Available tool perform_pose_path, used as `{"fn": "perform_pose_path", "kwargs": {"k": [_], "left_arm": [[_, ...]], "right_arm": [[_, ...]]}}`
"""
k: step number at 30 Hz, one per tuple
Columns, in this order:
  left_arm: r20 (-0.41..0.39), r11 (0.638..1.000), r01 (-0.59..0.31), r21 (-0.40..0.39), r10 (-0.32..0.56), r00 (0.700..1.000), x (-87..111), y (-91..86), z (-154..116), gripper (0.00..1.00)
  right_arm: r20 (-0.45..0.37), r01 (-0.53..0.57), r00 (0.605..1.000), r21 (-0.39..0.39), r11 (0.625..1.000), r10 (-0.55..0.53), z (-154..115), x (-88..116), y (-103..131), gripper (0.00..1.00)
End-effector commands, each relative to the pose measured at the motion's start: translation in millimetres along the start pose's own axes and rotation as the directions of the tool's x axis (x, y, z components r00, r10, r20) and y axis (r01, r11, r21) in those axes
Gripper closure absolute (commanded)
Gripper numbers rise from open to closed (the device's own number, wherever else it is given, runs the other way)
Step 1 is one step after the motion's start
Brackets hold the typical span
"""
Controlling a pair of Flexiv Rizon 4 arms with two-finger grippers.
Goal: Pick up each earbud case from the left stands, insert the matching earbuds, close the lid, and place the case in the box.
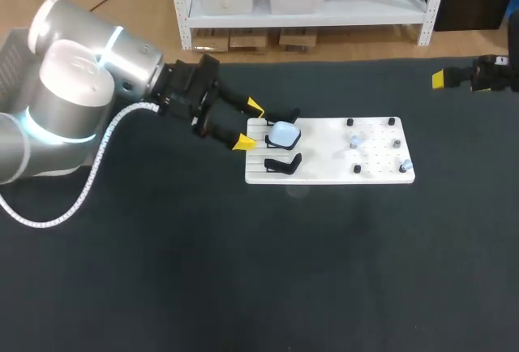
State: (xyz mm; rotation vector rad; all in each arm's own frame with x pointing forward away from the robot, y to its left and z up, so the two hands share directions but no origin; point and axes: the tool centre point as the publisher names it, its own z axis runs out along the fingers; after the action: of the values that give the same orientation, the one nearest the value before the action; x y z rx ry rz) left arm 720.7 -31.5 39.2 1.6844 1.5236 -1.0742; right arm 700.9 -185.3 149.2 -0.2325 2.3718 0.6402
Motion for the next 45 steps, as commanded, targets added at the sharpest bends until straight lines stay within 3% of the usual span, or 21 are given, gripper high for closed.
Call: {"fn": "perform_pose_path", "kwargs": {"k": [1, 10, 29, 45], "left_arm": [[0.000, 1.000, 0.002, 0.004, -0.002, 1.000, 0.3, 1.1, 7.8, 0.11], [0.006, 1.000, 0.021, 0.003, -0.021, 1.000, 0.4, 3.6, 20.1, 0.21], [0.023, 0.999, 0.038, -0.023, -0.038, 0.999, 1.8, 15.0, 37.5, 0.27], [0.031, 0.998, 0.043, -0.039, -0.042, 0.999, 1.2, 15.5, 46.6, 0.39]], "right_arm": [[0.000, 0.000, 1.000, 0.000, 1.000, 0.000, -0.1, 0.1, 0.0, 0.00], [0.000, 0.000, 1.000, 0.000, 1.000, 0.000, -0.1, 0.1, 0.0, 0.00], [0.000, 0.000, 1.000, 0.000, 1.000, 0.000, -0.1, 0.1, 0.0, 0.00], [0.000, 0.000, 1.000, 0.000, 1.000, 0.000, -0.1, 0.1, 0.0, 0.00]]}}
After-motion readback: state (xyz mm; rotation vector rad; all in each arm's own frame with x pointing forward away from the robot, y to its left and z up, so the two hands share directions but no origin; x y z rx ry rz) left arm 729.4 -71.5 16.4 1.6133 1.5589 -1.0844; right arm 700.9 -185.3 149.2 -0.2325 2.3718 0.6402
